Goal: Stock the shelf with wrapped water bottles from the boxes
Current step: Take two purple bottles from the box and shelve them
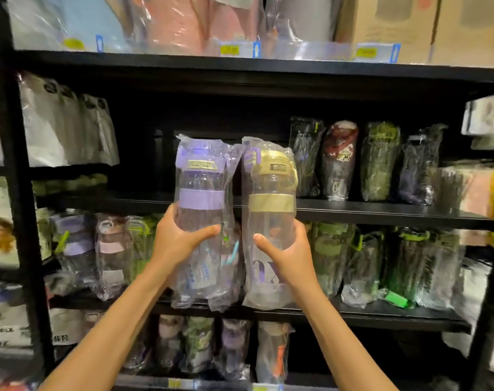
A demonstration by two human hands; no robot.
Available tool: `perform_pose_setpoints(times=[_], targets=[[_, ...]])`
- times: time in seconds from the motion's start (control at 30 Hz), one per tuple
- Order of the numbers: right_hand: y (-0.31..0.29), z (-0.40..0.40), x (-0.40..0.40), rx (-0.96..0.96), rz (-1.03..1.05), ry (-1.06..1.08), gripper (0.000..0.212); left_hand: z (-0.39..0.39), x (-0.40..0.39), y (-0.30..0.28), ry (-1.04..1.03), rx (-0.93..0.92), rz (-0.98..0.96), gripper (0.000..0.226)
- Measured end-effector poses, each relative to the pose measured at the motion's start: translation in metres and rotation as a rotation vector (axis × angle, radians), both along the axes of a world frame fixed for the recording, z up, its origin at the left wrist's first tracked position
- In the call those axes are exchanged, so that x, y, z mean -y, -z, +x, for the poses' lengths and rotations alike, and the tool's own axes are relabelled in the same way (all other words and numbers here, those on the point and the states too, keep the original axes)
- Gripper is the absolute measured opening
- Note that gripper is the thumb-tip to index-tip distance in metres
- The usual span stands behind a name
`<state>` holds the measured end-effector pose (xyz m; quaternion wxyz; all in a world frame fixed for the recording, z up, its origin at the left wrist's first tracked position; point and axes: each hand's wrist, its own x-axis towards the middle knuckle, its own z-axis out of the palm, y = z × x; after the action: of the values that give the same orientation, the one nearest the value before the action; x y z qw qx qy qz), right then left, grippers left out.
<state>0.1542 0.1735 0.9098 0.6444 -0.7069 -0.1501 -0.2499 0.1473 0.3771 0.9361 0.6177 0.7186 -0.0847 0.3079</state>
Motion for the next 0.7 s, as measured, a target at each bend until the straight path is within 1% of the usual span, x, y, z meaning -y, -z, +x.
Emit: perform_pose_setpoints(times=[0.1,0.27,0.4,0.53,0.7], targets=[[-0.010,0.016,-0.017,0.013,-0.004,0.043,0.062,0.025,-0.017,-0.008,0.033,0.007,0.006,0.067],[-0.029,0.047,-0.032,0.030,-0.009,0.102,0.069,0.063,-0.033,-0.022,0.070,0.015,-0.009,0.067],[-0.054,0.080,-0.034,0.047,-0.020,0.133,0.075,0.091,-0.036,-0.040,0.054,0.049,0.007,0.069],[-0.083,0.120,-0.036,0.049,0.003,0.132,0.078,0.122,-0.041,-0.060,0.070,0.057,0.010,0.072],[-0.121,0.181,-0.033,0.036,0.042,0.101,0.080,0.162,-0.042,-0.087,0.087,0.084,-0.021,0.066]])
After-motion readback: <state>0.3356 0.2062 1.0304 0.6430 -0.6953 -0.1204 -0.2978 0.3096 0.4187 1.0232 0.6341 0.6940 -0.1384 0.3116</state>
